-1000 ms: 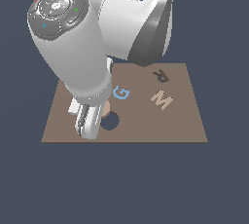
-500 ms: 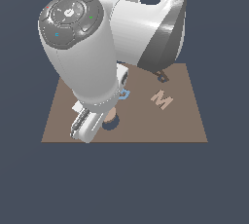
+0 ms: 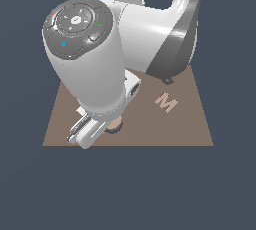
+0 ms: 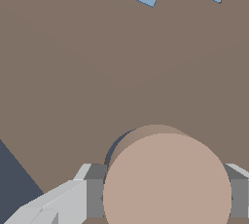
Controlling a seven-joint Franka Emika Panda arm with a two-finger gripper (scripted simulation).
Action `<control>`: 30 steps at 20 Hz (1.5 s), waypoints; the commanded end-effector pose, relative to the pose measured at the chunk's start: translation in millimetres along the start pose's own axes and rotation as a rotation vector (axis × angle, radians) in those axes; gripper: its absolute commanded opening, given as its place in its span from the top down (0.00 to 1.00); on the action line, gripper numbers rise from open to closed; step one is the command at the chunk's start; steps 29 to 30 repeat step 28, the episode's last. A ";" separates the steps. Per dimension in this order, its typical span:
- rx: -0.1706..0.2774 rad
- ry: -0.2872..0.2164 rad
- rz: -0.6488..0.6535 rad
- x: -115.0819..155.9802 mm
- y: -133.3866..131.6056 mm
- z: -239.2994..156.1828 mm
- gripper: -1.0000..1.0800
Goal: Insert a designated object into the corresponding slot on a board.
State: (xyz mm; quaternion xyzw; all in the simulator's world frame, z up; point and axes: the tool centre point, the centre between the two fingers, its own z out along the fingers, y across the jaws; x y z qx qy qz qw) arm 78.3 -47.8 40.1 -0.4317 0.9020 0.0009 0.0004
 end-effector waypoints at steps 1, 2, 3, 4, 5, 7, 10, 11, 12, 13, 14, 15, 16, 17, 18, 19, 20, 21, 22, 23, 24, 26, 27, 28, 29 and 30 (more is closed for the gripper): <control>0.000 0.000 0.035 -2.1 -1.4 -0.5 1.00; 0.000 0.000 0.046 -2.7 -1.8 -0.5 1.00; 0.000 0.000 0.055 -3.2 -2.2 -0.5 1.00; 0.000 0.000 0.063 -3.7 -2.5 -0.5 1.00; 0.000 0.000 0.070 -4.1 -2.8 -0.5 1.00; 0.000 0.000 0.080 -4.6 -3.2 -0.5 1.00; 0.000 0.000 0.085 -4.9 -3.4 -0.6 1.00; 0.000 0.000 0.081 -4.6 -3.1 -0.2 1.00; 0.000 0.000 0.081 -4.7 -3.1 0.2 1.00; 0.000 0.000 0.082 -4.6 -3.3 1.4 1.00; 0.000 0.000 0.082 -4.6 -3.4 3.4 1.00; 0.000 0.000 0.084 -4.6 -3.6 5.9 1.00; 0.000 0.000 0.084 -4.6 -3.8 7.9 1.00; 0.000 0.000 0.085 -4.6 -3.9 9.1 1.00; 0.000 0.000 0.085 -4.7 -3.8 9.5 1.00; 0.000 0.000 0.085 -4.7 -3.8 9.5 0.04; 0.000 0.000 0.085 -4.7 -3.8 9.5 0.04; 0.000 0.000 0.085 -4.7 -3.8 9.5 0.04; 0.000 0.000 0.085 -4.7 -3.8 9.5 0.04; 0.000 0.000 0.085 -4.7 -3.8 9.5 0.04; 0.000 0.000 0.085 -4.7 -3.8 9.5 0.04; 0.000 0.000 0.085 -4.7 -3.8 9.5 0.04; 0.000 0.000 0.085 -4.7 -3.8 9.5 0.04; 0.000 0.000 0.085 -4.7 -3.8 9.5 0.04; 0.000 0.000 0.085 -4.7 -3.8 9.5 0.04; 0.000 0.000 0.085 -4.7 -3.8 9.5 0.04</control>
